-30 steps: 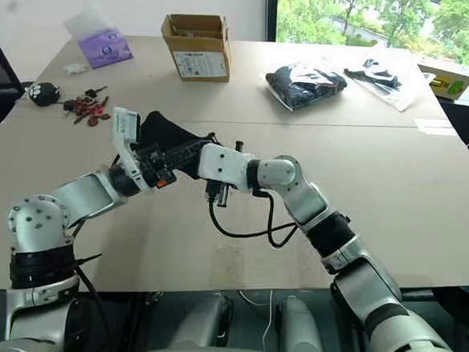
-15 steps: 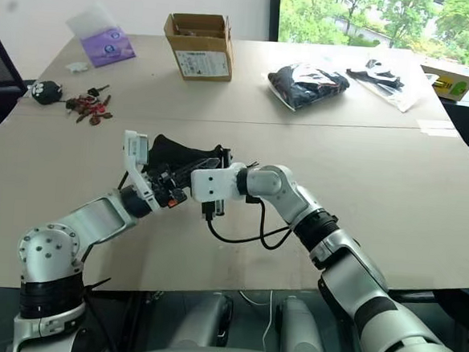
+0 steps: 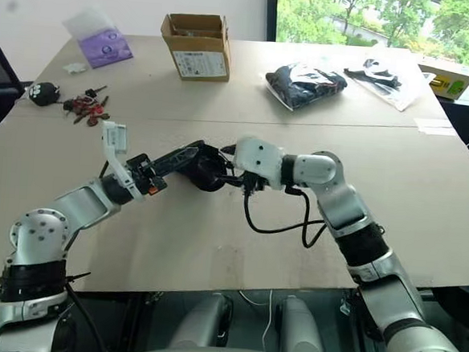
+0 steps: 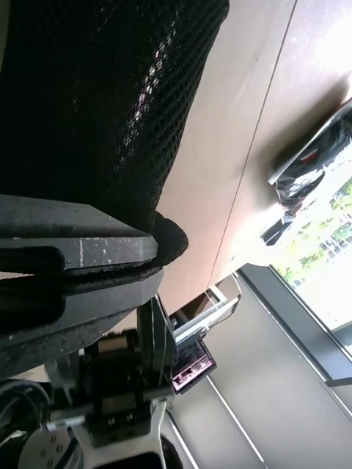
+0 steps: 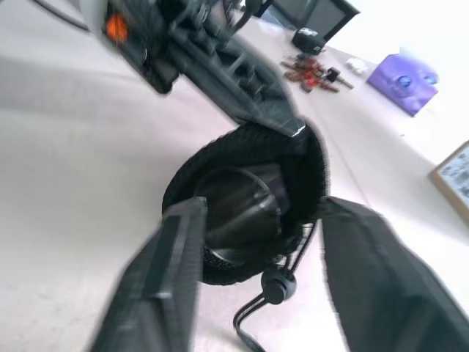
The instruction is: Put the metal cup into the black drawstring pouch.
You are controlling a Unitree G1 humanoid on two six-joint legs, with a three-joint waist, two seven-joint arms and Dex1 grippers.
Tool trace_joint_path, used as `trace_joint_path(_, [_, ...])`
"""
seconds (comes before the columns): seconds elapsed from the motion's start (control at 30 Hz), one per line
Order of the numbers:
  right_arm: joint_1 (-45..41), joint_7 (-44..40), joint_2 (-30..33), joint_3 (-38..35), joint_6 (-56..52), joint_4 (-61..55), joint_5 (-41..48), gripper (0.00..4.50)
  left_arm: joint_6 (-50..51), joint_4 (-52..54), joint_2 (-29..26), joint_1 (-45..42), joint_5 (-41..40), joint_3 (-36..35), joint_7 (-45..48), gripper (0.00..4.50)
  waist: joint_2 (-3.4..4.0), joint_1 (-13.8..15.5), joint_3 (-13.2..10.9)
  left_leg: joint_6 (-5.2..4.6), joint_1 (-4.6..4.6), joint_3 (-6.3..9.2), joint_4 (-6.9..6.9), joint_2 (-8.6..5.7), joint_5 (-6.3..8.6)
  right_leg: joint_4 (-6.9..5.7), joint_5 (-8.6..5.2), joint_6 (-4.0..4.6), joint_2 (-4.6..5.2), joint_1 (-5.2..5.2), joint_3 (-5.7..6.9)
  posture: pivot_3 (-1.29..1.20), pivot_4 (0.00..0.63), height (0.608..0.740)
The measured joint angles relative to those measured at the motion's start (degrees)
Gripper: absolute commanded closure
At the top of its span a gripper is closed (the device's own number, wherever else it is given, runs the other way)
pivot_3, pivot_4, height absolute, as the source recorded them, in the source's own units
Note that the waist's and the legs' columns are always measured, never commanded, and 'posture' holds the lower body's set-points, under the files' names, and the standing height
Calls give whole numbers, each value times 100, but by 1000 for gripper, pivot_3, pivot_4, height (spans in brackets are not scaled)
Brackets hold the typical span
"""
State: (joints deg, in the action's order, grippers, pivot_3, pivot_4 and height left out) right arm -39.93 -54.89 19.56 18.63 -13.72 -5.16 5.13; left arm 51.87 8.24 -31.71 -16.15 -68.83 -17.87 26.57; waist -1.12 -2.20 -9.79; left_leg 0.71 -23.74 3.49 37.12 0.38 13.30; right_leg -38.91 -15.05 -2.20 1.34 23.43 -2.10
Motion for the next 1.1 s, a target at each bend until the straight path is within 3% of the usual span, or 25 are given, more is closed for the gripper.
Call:
trace_joint_path(0.07, [159,171,45,-227,-590,-514,225,34,1,-187,-125,-42,164,20,316,4500,0,5,0,-1,-2,3,0,1,0,0,0,0,0,0,3,0,150,740])
trace_joint_path(0.2, [370,532,185,-291,-1005,-679,135,34,33,-340,-364,-111,260,6,723,4500,0,1,0,-2,-1,-2,0,-1,1,0,0,0,2,0,0,0,150,740])
trace_joint_path(0.37, [678,1221,-66,10,-593,285,-508,34,151,-448,-598,-245,347,-31,881,4500,-1,-7,0,-2,0,-7,-1,0,1,-2,0,0,-4,3,-3,0,150,740])
trace_joint_path(0.6, [825,1572,-1099,76,-324,1339,-392,34,309,-448,-697,-341,358,-66,885,4500,-3,-18,-4,0,-3,-9,-2,5,0,-2,0,0,-5,8,-11,0,150,740])
trace_joint_path(0.9, [517,1820,-1548,-66,172,2452,-382,34,442,-273,-716,-180,350,-290,794,4500,-3,-19,-4,1,-1,-8,-3,4,-1,-3,0,0,-4,8,-9,0,150,740])
trace_joint_path(1.0, [375,2019,-1769,-45,552,3068,-525,790,460,-197,-714,-153,341,-340,736,4500,-3,-36,-4,5,1,-11,-4,5,-3,-4,0,0,-7,9,-14,0,150,740])
trace_joint_path(1.07, [226,2126,-1872,-49,801,3353,-604,1907,463,-171,-709,-138,338,-399,702,4500,-3,-36,-5,7,1,-12,-4,5,-4,-4,1,0,-9,9,-16,0,150,740])
trace_joint_path(1.1, [181,2182,-1899,-55,907,3430,-640,2227,463,-142,-709,-111,336,-430,691,4500,-3,-31,-4,7,1,-11,-4,7,-4,-3,1,0,-8,9,-16,0,150,740])
